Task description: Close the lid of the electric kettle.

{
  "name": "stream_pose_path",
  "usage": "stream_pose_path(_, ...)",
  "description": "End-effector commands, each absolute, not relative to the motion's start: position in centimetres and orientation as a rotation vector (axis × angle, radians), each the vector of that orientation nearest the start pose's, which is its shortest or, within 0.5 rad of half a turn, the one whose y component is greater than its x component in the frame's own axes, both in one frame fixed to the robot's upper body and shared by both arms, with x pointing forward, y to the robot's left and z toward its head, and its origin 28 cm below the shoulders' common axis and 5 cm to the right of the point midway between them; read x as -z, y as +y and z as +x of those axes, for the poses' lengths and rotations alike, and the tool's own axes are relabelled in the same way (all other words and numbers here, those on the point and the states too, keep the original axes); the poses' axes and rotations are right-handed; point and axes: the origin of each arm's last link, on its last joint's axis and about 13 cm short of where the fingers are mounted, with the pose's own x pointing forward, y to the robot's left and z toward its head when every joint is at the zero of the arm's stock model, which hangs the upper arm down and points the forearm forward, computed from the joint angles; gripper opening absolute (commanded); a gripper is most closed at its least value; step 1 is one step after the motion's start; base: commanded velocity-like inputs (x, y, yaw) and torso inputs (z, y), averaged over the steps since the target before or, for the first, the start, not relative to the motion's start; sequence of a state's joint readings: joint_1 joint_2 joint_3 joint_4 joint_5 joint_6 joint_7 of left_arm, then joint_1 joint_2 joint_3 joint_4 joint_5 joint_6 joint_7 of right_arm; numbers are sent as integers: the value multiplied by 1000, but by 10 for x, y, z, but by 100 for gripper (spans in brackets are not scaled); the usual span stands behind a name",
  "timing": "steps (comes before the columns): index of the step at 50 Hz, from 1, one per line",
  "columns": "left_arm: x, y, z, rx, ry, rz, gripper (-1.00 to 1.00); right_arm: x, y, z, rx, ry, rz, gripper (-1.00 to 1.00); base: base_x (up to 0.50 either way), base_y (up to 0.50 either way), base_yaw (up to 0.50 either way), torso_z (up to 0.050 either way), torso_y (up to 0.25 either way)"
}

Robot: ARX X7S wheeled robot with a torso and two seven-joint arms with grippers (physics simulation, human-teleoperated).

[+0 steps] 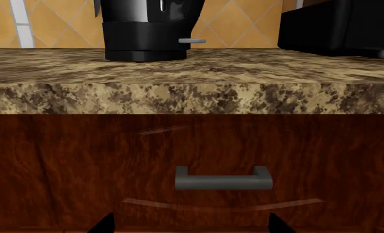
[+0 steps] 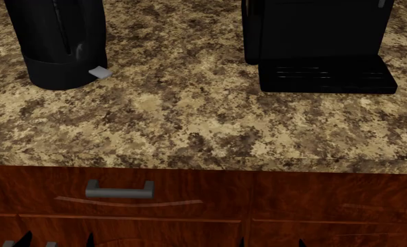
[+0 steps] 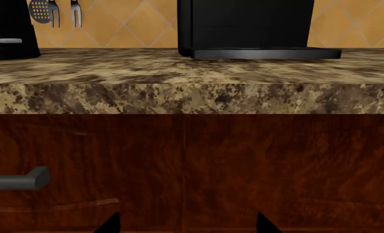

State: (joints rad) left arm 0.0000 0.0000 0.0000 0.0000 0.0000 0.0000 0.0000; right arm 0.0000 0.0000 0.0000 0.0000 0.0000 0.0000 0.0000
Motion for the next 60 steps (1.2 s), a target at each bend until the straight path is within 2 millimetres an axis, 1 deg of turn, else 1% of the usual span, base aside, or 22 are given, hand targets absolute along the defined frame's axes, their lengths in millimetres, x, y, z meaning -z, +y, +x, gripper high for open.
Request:
stream_pose_path(1, -11, 206, 212, 0, 0, 0, 100, -13, -96, 211, 0, 0, 0, 100, 0, 0, 0, 0, 0)
stream_pose_path(2, -13, 206, 210, -1, 2, -3, 100, -13, -96, 210, -1, 0, 1, 100, 0, 0, 0, 0, 0)
stream_pose_path(17, -13, 206, 211, -7, 7, 0, 100, -13, -96, 210, -4, -2, -1, 100, 0, 0, 0, 0, 0)
stream_pose_path(27, -13, 207, 210, -7, 11, 1, 100, -13, -96, 210, -6, -2, -1, 100, 0, 0, 0, 50, 7)
stream_pose_path(31, -15, 207, 209, -6, 10, -1, 100, -16, -95, 209, -9, -1, -1, 100, 0, 0, 0, 50, 9)
stream_pose_path(33, -21, 207, 207, -6, 4, -13, 100, -18, -95, 208, -12, -1, -1, 100, 0, 0, 0, 50, 8)
stream_pose_path(38, -45, 209, 195, 3, -42, -37, 100, -31, -93, 205, -39, 19, -10, 100, 0, 0, 0, 50, 8)
stream_pose_path(39, -47, 208, 194, 6, -44, -33, 100, -32, -93, 205, -41, 29, -16, 100, 0, 0, 0, 50, 6)
stream_pose_path(47, -60, 208, 183, 31, -56, -40, 100, -49, -90, 197, -85, 38, -46, 100, 0, 0, 0, 50, 8)
stream_pose_path(54, -72, 206, 176, 50, -77, -36, 100, -64, -92, 192, -97, 16, -50, 100, 0, 0, 0, 50, 7)
stream_pose_path(60, -76, 207, 174, 60, -83, -31, 100, -75, -94, 186, -97, -12, -53, 100, 0, 0, 0, 50, 8)
